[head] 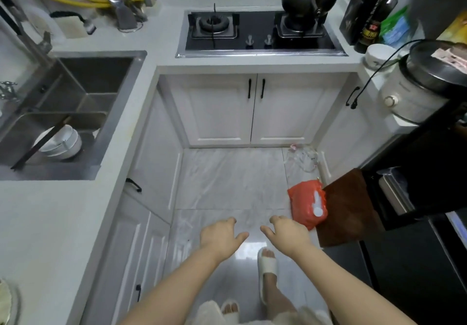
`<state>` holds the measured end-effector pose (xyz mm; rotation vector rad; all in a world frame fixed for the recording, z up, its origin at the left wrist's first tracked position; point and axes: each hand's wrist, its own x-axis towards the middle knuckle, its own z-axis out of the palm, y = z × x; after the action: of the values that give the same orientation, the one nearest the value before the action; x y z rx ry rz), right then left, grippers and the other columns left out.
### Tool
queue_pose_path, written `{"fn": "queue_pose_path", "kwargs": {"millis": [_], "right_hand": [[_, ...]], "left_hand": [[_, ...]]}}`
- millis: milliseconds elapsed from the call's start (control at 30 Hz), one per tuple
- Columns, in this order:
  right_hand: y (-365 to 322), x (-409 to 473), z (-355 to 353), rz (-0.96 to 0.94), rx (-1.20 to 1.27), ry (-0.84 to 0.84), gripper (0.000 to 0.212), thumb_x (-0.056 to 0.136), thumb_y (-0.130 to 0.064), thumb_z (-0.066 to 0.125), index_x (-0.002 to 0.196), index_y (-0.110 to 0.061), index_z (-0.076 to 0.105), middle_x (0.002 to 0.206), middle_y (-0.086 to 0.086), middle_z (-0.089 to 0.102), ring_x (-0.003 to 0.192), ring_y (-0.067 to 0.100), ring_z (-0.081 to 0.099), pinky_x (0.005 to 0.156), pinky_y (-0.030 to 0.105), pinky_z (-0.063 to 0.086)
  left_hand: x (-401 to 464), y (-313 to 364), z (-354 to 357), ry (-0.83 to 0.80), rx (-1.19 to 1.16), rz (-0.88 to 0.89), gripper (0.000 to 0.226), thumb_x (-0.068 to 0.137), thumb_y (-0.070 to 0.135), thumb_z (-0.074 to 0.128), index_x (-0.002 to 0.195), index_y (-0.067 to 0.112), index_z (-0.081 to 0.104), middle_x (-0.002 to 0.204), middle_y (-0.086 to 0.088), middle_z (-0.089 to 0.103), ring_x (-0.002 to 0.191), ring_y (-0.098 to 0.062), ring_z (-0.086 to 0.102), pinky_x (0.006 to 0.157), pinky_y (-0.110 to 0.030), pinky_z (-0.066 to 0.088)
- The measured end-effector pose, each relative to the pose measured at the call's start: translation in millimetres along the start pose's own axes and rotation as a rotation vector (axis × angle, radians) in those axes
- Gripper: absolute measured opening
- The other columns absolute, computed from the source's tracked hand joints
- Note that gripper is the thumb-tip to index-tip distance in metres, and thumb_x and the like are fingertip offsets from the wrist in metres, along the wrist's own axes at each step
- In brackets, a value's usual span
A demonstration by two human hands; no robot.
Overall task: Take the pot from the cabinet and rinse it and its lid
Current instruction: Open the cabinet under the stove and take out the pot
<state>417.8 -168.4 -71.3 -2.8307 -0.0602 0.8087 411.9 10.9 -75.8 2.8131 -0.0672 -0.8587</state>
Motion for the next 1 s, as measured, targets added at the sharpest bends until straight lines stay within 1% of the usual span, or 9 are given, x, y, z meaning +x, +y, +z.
{"fn": "queue_pose_path", "kwargs": {"millis": [167, 267, 467, 667, 767, 833, 933, 1000], "right_hand": [[17.7, 50.3, -37.0, -0.052, 0.020, 0.003, 0.046, 0.094, -0.049, 0.034, 0.109, -0.012, 0.055, 0.107, 0.009, 0.067, 0.097, 0.027, 0.062, 0.076, 0.035, 0.047], [31.4, 82.0, -61.7, -0.089, 0.042, 0.012, 0.044, 0.094, -0.049, 0.034, 0.107, -0.012, 0.055, 0.105, 0.008, 0.068, 0.097, 0.028, 0.063, 0.075, 0.035, 0.047], [40.0, 140.2, -99.2, -0.141, 0.047, 0.005, 0.044, 0.094, -0.048, 0.035, 0.109, -0.012, 0.056, 0.107, 0.009, 0.068, 0.100, 0.029, 0.062, 0.078, 0.035, 0.047], [17.9, 190.3, -128.4, -0.183, 0.128, 0.015, 0.043, 0.091, -0.051, 0.038, 0.112, -0.017, 0.056, 0.109, 0.005, 0.069, 0.102, 0.027, 0.062, 0.084, 0.035, 0.050], [3.9, 214.4, -140.5, -0.181, 0.153, 0.019, 0.041, 0.091, -0.049, 0.040, 0.114, -0.020, 0.055, 0.109, 0.002, 0.069, 0.101, 0.025, 0.062, 0.081, 0.033, 0.048], [-5.0, 232.5, -145.7, -0.165, 0.173, 0.019, 0.039, 0.091, -0.047, 0.041, 0.114, -0.020, 0.056, 0.111, 0.002, 0.068, 0.101, 0.024, 0.062, 0.080, 0.032, 0.048], [-18.2, 254.9, -155.4, -0.111, 0.181, 0.010, 0.037, 0.091, -0.045, 0.042, 0.114, -0.020, 0.056, 0.112, 0.001, 0.067, 0.103, 0.023, 0.062, 0.081, 0.031, 0.048], [-26.7, 268.7, -161.3, -0.075, 0.173, 0.006, 0.037, 0.090, -0.046, 0.042, 0.114, -0.021, 0.056, 0.111, 0.000, 0.068, 0.103, 0.023, 0.061, 0.081, 0.031, 0.048]], "left_hand": [[47.1, 27.3, -27.2, 0.008, -0.037, -0.068, 0.060, 0.090, 0.061, 0.036, 0.129, 0.019, 0.051, 0.123, -0.001, 0.064, 0.113, -0.021, 0.059, 0.089, -0.033, 0.047], [74.0, 44.4, -45.6, 0.045, -0.116, -0.111, 0.057, 0.088, 0.062, 0.038, 0.125, 0.021, 0.055, 0.117, 0.002, 0.067, 0.109, -0.019, 0.061, 0.087, -0.031, 0.046], [114.1, 55.3, -85.3, 0.137, -0.237, -0.217, 0.054, 0.086, 0.062, 0.043, 0.122, 0.024, 0.057, 0.118, 0.002, 0.066, 0.111, -0.019, 0.060, 0.088, -0.030, 0.046], [149.8, 44.3, -127.5, 0.213, -0.301, -0.271, 0.049, 0.085, 0.061, 0.045, 0.116, 0.026, 0.058, 0.111, 0.005, 0.068, 0.105, -0.017, 0.062, 0.086, -0.031, 0.048], [169.4, 33.4, -143.0, 0.223, -0.367, -0.285, 0.042, 0.085, 0.057, 0.048, 0.111, 0.025, 0.059, 0.100, 0.005, 0.070, 0.097, -0.017, 0.065, 0.084, -0.029, 0.049], [185.6, 21.6, -152.3, 0.216, -0.404, -0.284, 0.037, 0.085, 0.054, 0.050, 0.106, 0.025, 0.060, 0.098, 0.005, 0.071, 0.094, -0.017, 0.066, 0.082, -0.028, 0.050], [210.7, -0.5, -167.1, 0.208, -0.435, -0.269, 0.035, 0.084, 0.054, 0.053, 0.102, 0.026, 0.062, 0.100, 0.007, 0.070, 0.097, -0.016, 0.064, 0.084, -0.028, 0.050], [225.9, -15.7, -178.2, 0.197, -0.417, -0.242, 0.033, 0.084, 0.054, 0.052, 0.097, 0.026, 0.063, 0.098, 0.008, 0.070, 0.095, -0.015, 0.064, 0.081, -0.026, 0.048]]}}
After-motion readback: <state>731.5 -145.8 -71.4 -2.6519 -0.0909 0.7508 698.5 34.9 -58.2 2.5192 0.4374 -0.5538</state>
